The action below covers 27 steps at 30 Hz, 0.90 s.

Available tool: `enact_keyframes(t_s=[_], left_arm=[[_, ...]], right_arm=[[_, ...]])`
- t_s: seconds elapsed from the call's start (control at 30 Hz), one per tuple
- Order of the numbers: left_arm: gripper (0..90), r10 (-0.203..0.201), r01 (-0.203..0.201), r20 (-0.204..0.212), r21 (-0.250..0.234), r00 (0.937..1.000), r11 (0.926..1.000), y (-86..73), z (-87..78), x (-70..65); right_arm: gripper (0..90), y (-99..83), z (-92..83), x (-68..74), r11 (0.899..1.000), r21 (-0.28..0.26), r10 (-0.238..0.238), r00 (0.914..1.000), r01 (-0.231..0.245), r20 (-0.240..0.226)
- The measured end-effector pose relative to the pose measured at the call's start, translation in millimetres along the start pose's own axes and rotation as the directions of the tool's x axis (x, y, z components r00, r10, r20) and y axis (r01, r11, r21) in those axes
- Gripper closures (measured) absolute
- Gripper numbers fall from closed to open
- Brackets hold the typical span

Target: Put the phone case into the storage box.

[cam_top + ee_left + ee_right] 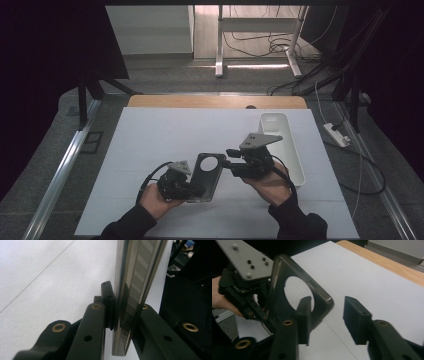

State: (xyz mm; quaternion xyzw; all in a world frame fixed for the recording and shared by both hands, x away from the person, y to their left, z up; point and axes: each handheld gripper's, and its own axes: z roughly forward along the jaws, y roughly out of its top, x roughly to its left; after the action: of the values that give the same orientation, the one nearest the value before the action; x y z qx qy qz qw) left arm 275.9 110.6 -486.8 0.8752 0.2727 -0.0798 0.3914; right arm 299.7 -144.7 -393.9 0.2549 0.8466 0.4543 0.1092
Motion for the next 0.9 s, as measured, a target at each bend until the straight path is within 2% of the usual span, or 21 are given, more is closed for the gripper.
enact_keyframes(t_s=[0.1, 0.27, 0.6, 0.9], left_arm=[[85.0, 0.005, -0.005, 0.012, 0.001, 0.9999, 1.0000, 0.1, 0.3, 0.0], [85.0, 0.016, -0.016, 0.035, -0.001, 0.9993, 0.9999, -0.2, 1.2, 0.5], [84.9, 0.024, -0.024, 0.049, 0.006, 0.9985, 0.9997, -1.0, 3.5, 1.5], [84.4, 0.028, -0.027, 0.061, -0.020, 0.9978, 0.9994, -1.8, 4.4, 3.2]], right_arm=[[67.6, 0.0, -0.9, 0.3, 1.000, -0.012, 0.000, 0.9996, 0.000, -0.027], [73.5, -0.4, -1.7, -0.7, 1.000, -0.013, 0.000, 0.9992, 0.000, -0.039], [77.2, -1.1, -1.4, -2.1, 1.000, 0.017, 0.003, 0.9994, -0.003, -0.036], [78.2, -0.1, -2.9, -0.2, 1.000, 0.001, 0.004, 0.9995, -0.004, -0.031]])
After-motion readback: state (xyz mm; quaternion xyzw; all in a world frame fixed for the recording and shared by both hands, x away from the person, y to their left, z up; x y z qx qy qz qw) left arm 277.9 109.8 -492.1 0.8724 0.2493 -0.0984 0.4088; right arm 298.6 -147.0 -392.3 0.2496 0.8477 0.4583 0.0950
